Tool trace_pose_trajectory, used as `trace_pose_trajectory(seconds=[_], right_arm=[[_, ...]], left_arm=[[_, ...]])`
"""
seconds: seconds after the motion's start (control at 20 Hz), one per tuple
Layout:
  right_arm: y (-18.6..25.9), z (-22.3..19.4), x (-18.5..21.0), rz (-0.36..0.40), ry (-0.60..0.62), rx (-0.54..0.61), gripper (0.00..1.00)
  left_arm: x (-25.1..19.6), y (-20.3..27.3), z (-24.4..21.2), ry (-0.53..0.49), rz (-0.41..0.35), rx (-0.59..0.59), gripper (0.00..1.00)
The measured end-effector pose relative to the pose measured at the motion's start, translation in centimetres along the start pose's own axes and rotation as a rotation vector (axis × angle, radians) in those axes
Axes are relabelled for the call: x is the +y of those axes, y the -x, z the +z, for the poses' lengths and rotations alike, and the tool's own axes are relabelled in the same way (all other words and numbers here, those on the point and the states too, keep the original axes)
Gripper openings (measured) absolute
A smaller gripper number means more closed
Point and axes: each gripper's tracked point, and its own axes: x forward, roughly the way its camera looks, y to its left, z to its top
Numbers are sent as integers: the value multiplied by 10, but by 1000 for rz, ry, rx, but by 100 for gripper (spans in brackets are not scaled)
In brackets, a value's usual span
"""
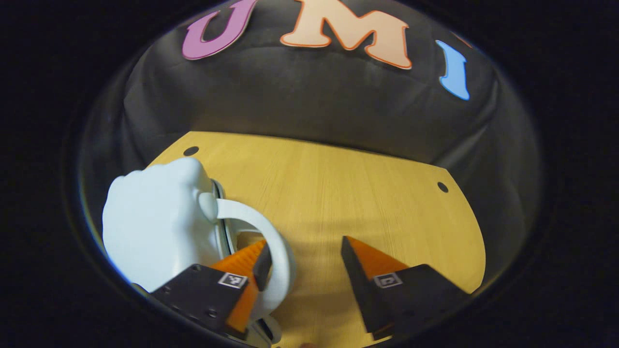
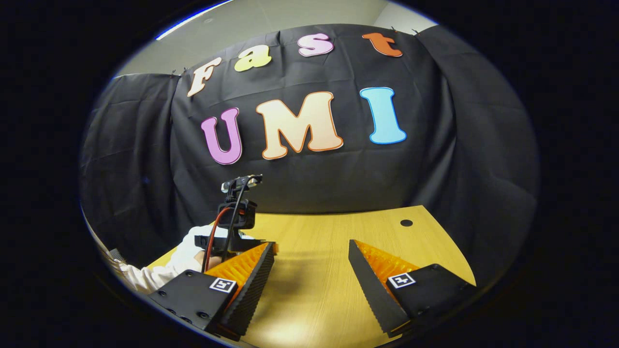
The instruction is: First open the suitcase, pack the skin care products into it, and then close the suitcase.
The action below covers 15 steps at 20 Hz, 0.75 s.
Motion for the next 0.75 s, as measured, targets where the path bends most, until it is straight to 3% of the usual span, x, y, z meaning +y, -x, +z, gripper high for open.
trace_pose_trajectory(seconds=[0.1,0.45,0.75], right_arm=[[-1,3,1,7,5,-14,98],[6,26,-1,28,-42,-87,98],[21,41,-4,27,-77,-161,98]], left_arm=[[2,15,3,-11,15,-24,99],[15,138,64,7,12,-295,96],[9,226,65,45,0,-449,96]])
